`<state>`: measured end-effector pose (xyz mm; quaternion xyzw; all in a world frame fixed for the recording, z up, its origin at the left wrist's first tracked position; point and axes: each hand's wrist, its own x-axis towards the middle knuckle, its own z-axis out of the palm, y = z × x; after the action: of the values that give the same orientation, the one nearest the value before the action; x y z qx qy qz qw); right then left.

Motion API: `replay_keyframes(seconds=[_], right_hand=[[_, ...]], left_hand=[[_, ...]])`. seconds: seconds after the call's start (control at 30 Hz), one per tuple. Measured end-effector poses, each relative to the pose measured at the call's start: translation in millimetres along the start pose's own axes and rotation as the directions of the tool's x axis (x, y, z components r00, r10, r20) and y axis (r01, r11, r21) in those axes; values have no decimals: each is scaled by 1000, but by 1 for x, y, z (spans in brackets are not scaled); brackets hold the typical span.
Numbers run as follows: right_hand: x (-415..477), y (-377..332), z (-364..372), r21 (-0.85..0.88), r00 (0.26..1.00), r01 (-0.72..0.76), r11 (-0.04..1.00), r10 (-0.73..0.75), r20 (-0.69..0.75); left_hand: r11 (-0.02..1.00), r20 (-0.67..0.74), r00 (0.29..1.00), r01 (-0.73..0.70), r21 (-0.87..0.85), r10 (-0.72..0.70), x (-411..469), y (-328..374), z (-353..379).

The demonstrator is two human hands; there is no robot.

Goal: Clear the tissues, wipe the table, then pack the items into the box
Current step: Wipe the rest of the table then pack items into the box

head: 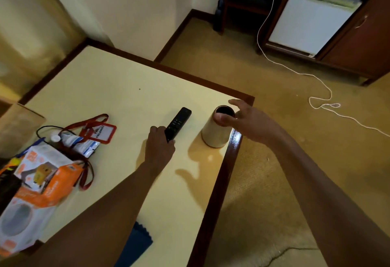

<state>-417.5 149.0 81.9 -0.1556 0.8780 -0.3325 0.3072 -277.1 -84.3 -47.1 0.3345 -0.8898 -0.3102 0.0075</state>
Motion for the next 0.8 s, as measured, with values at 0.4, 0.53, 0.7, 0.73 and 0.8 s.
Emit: replay_keyframes(seconds=[0.4,0.53,0.7,0.73,0.8], right_hand=[[32,62,60,259,978,190,947,-158,-138],[46,54,61,205,964,230,951,-195,-180],[76,52,55,250,907,203,947,-86,-411],[83,53,52,262,886,196,945,-56,-461],[93,57,46,277,839,185,943,-4,-544]], left_hand=[[976,-45,992,-107,190,118,45,32,28],[974,-34,986,-153,165,160,68,51,36],[950,-28,970,-229,213,240,97,72,46],[947,-29,967,-243,211,254,102,75,49],[942,-17,960,-269,201,278,110,83,53]])
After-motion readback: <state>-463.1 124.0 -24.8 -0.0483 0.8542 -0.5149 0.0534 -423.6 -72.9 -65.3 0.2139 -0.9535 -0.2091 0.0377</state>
